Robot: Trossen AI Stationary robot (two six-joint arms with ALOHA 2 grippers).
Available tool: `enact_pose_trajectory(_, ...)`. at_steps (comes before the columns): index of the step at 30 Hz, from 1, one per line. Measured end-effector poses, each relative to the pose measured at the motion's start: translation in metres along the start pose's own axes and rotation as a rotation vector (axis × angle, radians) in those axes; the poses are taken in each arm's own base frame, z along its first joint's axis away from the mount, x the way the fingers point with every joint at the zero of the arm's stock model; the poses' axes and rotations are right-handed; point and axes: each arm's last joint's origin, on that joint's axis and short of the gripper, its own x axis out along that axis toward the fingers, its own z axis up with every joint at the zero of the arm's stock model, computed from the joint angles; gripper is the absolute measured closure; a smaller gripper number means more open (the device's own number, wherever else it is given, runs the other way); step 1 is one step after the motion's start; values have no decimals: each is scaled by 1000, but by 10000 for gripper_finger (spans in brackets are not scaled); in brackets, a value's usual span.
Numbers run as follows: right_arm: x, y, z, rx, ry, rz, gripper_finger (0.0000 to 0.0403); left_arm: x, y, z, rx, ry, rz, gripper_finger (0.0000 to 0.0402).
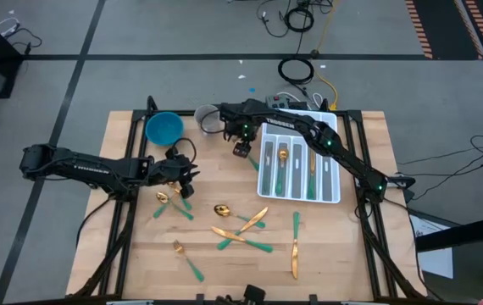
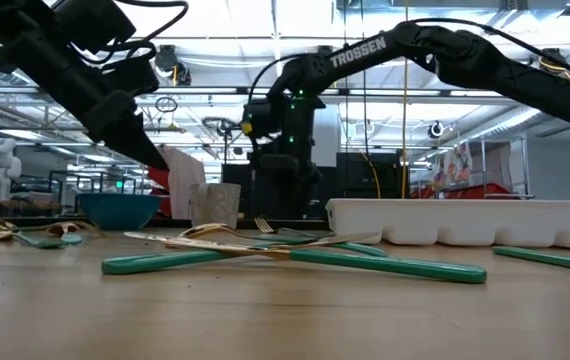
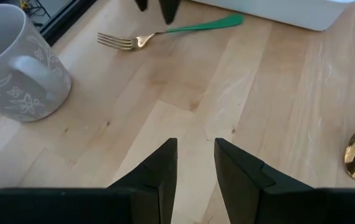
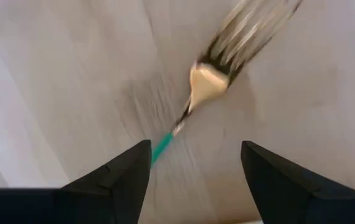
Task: Sort silverware
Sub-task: Put the green fork into the white silverware organizer
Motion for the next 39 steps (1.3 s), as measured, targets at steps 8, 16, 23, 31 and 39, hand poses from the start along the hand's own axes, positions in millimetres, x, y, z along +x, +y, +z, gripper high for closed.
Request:
enact_pose_trajectory(8, -28, 10, 13, -135, -171, -203, 121, 0, -1, -2, 11, 23, -32, 287)
enact_pose_trajectory(16, -20, 32, 22, -209, -237, -251, 75, 0, -3, -2, 35, 38, -119, 287)
enact_pose_trajectory(23, -10, 28, 13, -124, -129, -243, 70, 0, -3, -2, 82, 34, -120, 287)
enact_pose_trajectory(31, -9, 26, 4, -50, -45, -221, 70, 0, -3, -2, 101, 33, -120, 287)
enact_pose_trajectory(39, 19, 22, 3, -1, 30, -165, 70, 0, -3, -2, 115, 32, -121, 287)
